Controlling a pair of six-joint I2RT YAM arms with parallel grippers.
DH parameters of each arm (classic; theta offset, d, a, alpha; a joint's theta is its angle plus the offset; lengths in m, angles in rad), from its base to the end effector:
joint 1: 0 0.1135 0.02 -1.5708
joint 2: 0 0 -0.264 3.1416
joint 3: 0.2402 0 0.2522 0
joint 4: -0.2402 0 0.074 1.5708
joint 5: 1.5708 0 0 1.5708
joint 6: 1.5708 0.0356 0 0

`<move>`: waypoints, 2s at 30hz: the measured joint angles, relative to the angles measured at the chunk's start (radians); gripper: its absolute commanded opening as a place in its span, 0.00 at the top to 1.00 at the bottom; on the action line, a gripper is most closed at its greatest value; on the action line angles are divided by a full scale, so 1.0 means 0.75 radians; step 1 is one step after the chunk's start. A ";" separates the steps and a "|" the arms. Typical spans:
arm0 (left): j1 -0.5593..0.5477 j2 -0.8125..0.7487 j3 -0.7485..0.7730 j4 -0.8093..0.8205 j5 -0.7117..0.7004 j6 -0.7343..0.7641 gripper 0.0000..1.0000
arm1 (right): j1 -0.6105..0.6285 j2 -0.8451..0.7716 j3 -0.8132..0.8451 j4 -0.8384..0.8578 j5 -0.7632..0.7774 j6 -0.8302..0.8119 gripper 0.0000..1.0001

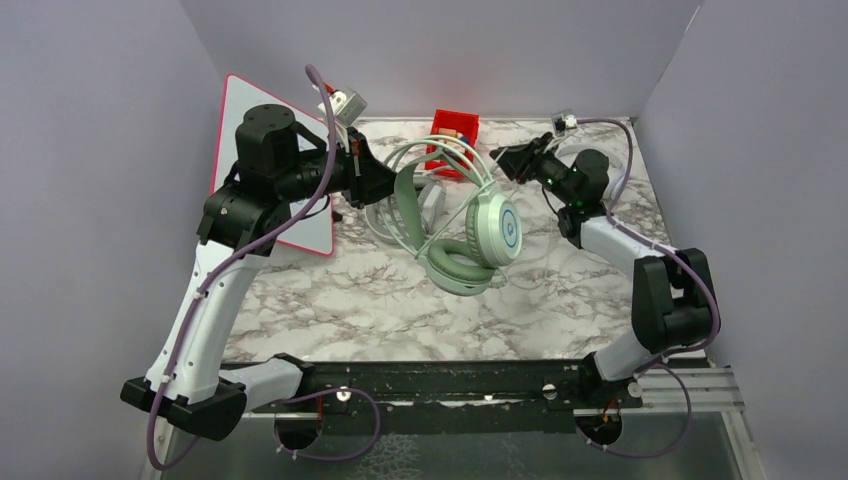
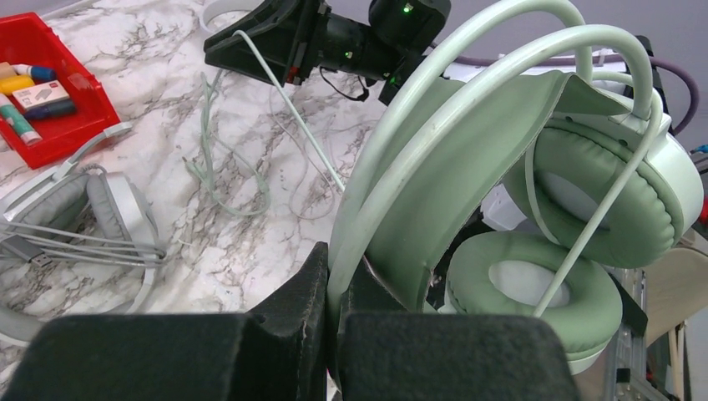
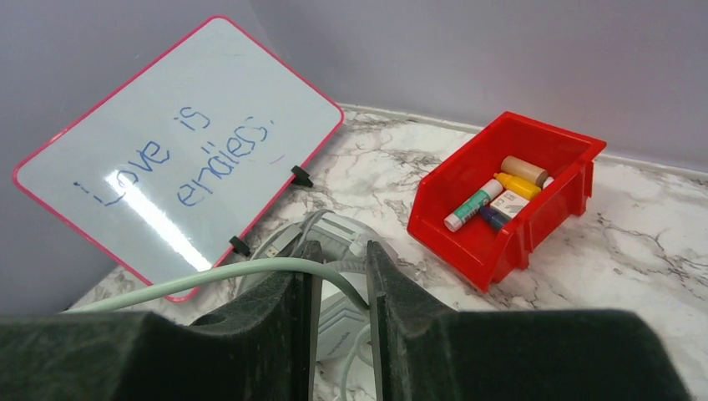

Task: Wrap the headphones
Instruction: Wrap the headphones cable around the headphones.

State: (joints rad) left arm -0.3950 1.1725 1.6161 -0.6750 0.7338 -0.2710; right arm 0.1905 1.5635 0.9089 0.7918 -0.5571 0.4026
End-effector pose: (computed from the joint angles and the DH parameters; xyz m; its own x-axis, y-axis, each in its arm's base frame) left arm 0.1855 -0.1032 0.4931 -0.4415 -0.0313 -0.8967 0.7984 0.4424 -0.4085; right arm 0.3422 0.0852 0.2902 -0.1409 0.3115 -0.9397 -0.6736 0.6654 0.3216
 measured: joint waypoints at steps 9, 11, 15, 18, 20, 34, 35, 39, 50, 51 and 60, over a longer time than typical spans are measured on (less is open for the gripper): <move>-0.016 -0.002 0.000 0.000 0.025 -0.028 1.00 | -0.005 0.176 -0.019 0.169 0.035 0.106 0.67; -0.023 -0.005 0.000 0.000 0.035 -0.033 1.00 | -0.006 0.216 -0.019 0.205 0.044 0.132 0.69; -0.033 -0.012 0.000 0.001 0.047 -0.037 1.00 | -0.010 0.269 -0.019 0.258 0.062 0.169 0.83; -0.035 -0.015 -0.001 -0.001 0.049 -0.036 1.00 | -0.019 0.269 -0.012 0.253 0.064 0.158 0.96; -0.035 -0.015 -0.002 -0.005 0.044 -0.026 1.00 | -0.032 0.257 0.001 0.229 0.063 0.133 1.00; -0.038 0.068 -0.162 -0.193 -0.240 0.153 1.00 | -0.168 -0.063 0.286 -0.422 -0.062 -0.170 1.00; -0.041 0.079 -0.172 -0.211 -0.285 0.166 1.00 | -0.168 -0.068 0.338 -0.499 -0.069 -0.199 1.00; -0.041 0.109 -0.191 -0.253 -0.456 0.190 1.00 | -0.167 -0.073 0.538 -0.817 -0.109 -0.300 1.00; -0.062 0.264 -0.191 -0.229 -0.924 0.198 1.00 | -0.160 -0.051 0.936 -1.527 -0.336 -0.407 1.00; -0.065 0.277 -0.191 -0.221 -0.940 0.199 1.00 | -0.155 -0.046 0.959 -1.571 -0.354 -0.409 1.00; -0.161 0.350 -0.186 -0.178 -1.034 0.219 1.00 | -0.120 0.106 1.227 -1.780 -0.381 -0.383 1.00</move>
State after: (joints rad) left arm -0.5159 1.4349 1.4769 -0.8082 -0.0418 -0.1070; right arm 0.1009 1.6428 1.8294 -0.5430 -0.8429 0.1154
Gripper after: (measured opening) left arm 0.026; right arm 0.014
